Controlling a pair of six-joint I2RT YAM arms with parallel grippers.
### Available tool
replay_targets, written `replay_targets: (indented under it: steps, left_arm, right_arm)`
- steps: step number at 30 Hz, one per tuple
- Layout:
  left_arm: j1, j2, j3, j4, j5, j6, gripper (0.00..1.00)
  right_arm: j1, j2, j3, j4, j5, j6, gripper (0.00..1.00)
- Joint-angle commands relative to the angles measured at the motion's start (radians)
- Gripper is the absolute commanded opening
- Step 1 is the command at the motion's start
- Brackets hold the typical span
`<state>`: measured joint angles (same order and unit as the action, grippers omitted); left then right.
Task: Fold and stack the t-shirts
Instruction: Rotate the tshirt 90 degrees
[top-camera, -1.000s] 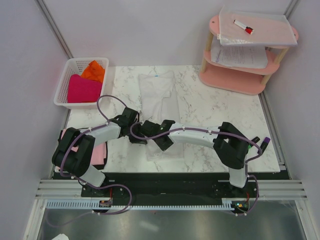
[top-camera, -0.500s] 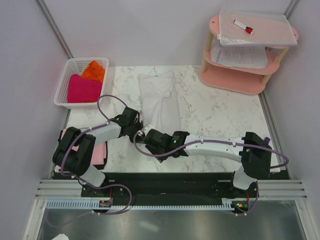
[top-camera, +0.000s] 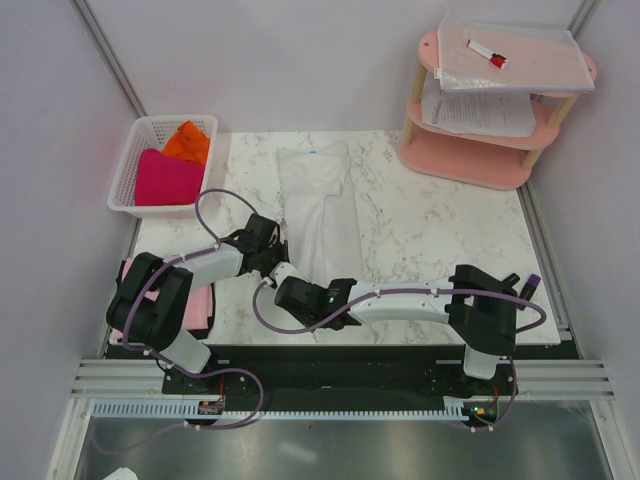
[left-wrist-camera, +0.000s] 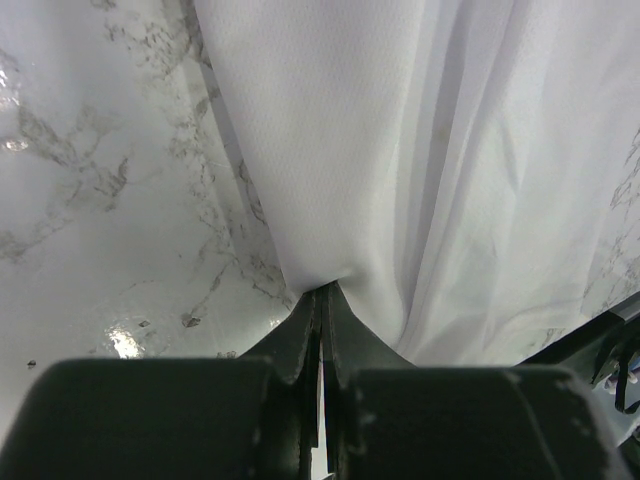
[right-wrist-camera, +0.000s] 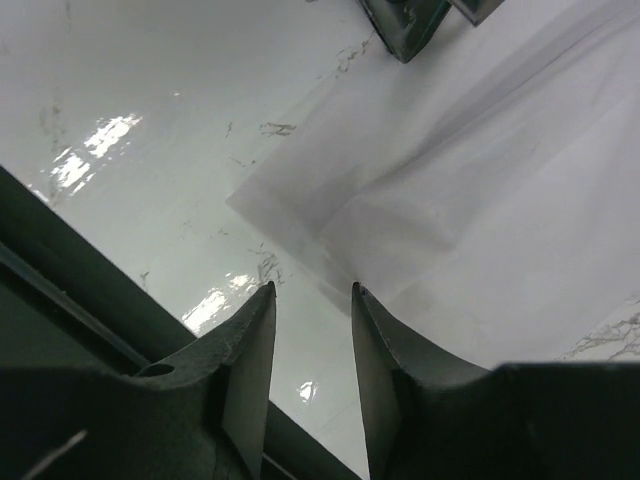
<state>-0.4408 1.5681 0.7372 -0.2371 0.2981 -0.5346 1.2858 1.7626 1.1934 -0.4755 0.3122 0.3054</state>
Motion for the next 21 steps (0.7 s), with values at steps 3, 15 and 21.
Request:
replay_targets:
  steps: [3,15,21]
  left_arm:
    - [-0.004,0.033,-0.039,-0.022,-0.093,0.010,0.02]
    - [-0.004,0.017,-0.048,-0.033,-0.088,0.008,0.02]
    - [-0.004,0.009,-0.053,-0.037,-0.086,0.010,0.02]
  right_arm:
    - [0.023,0.080,0.043,0.058,0.158,-0.040,0.43]
    - [0.032,0.107,0.061,0.037,0.332,0.001,0.28]
    - [0.032,0.095,0.058,0.049,0.311,0.023,0.30]
